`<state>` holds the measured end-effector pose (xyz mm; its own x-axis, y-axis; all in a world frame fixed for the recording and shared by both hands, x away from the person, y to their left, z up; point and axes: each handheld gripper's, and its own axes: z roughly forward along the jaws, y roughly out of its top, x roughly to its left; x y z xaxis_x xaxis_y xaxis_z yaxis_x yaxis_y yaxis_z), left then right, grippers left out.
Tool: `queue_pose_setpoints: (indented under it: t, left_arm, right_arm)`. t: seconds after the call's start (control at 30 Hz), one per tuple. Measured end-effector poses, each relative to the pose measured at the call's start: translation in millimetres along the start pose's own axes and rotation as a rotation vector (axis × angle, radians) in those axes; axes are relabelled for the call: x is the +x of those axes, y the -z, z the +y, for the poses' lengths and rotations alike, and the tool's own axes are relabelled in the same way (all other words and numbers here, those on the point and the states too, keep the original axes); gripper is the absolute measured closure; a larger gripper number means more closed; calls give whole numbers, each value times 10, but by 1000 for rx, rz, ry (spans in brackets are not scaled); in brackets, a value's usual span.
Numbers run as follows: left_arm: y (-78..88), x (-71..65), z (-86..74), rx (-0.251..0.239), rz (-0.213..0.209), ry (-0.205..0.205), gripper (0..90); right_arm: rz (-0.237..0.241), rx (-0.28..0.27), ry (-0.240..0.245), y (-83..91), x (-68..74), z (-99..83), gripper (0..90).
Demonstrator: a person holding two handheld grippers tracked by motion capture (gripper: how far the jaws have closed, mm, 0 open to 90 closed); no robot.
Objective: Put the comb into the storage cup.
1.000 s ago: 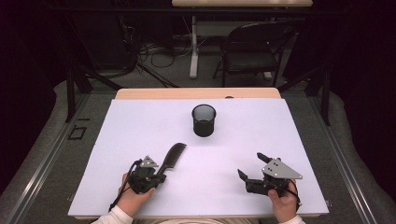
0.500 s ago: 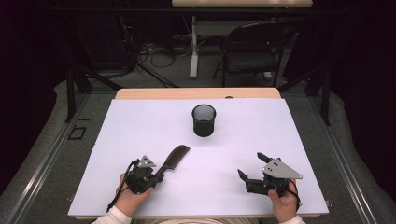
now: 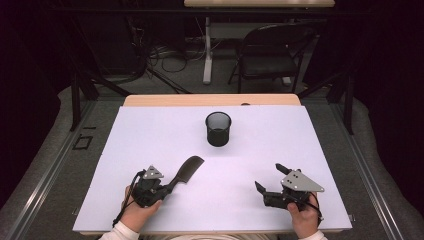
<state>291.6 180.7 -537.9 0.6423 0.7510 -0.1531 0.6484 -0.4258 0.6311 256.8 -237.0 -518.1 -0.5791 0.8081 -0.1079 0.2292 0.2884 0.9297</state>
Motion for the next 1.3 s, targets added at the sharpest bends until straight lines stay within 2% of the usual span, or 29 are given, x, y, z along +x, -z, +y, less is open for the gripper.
queue_pose_setpoints:
  t: [0.17,0.47,0.77,0.97,1.13,1.23,1.3]
  left_arm:
    - [34,11,8,-27,7,14,813]
    - [69,35,11,-79,17,55,621]
    - [98,69,23,-95,21,73,499]
    - [116,85,40,-105,23,70,425]
    - [132,101,60,-120,23,94,323]
    - [129,124,75,-112,17,103,266]
    - [133,138,83,-112,24,109,252]
  right_arm:
    - [0,0,0,-1,1,0,116]
    - [1,1,0,-2,-2,-1,117]
    - [15,1,5,-31,12,2,117]
    - [33,1,0,-45,7,1,117]
    - [49,-1,-6,-64,-7,-7,117]
    - [61,5,-15,-69,-17,-10,118]
    - [67,4,-25,-82,-21,-20,119]
